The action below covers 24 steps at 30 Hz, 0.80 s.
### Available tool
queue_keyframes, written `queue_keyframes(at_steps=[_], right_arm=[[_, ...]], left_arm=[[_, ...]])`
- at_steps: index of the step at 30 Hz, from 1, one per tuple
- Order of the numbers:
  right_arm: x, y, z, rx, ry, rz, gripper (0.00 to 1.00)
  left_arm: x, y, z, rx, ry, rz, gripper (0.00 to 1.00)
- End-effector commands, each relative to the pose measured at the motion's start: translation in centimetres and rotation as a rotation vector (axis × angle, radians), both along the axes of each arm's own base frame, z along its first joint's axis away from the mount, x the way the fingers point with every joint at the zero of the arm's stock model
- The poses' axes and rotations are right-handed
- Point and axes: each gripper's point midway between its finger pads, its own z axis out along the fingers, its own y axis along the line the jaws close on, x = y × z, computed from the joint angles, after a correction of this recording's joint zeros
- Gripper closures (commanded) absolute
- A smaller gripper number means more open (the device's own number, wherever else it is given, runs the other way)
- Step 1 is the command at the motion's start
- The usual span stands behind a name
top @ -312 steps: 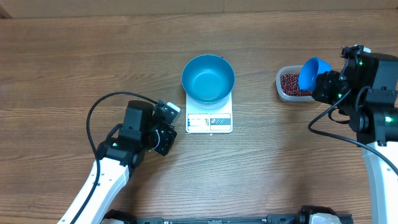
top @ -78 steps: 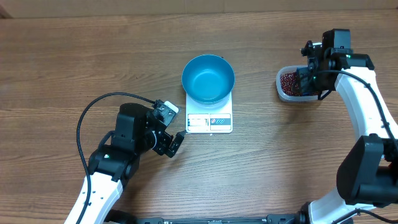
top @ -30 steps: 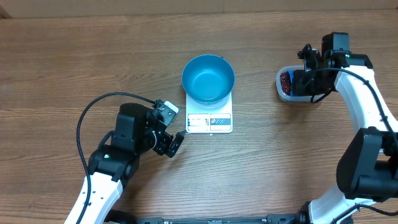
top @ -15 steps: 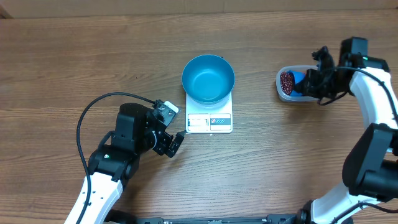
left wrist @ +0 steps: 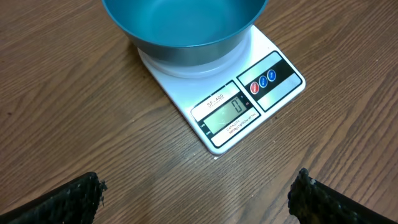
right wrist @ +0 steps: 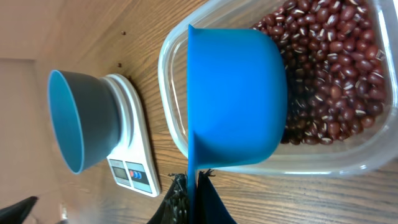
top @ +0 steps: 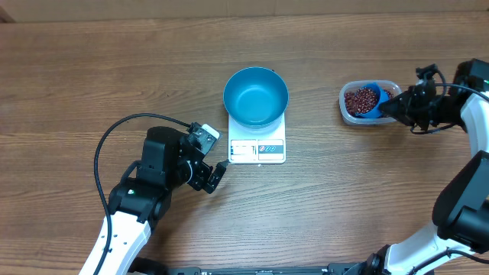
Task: Scoop item into bowl and weigh 150g on scale
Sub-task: 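Tilt the scoop up and lift it full of beans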
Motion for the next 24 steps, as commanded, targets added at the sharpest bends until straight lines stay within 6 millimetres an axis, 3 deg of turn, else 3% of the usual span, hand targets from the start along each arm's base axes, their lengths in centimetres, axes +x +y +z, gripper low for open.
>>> queue_keyframes(at_steps=[1, 17, 24], right_arm=[[-0.1, 0.2, 0.7, 0.07, -0.016, -0.011, 0.96], [-1.5, -1.5, 2.2, 0.197, -0.022, -0.076, 0.96], [-1.3, -1.9, 4.6, 0.319, -0.142, -0.075, 0.96]], left_arm=[[0.0, 0.1, 0.1, -0.004, -0.007, 0.002, 0.0], [0.0, 0.1, 0.2, -0.004, -0.008, 0.002, 0.0], [0.0, 0.1, 0.2, -0.004, -0.008, 0.002, 0.0]])
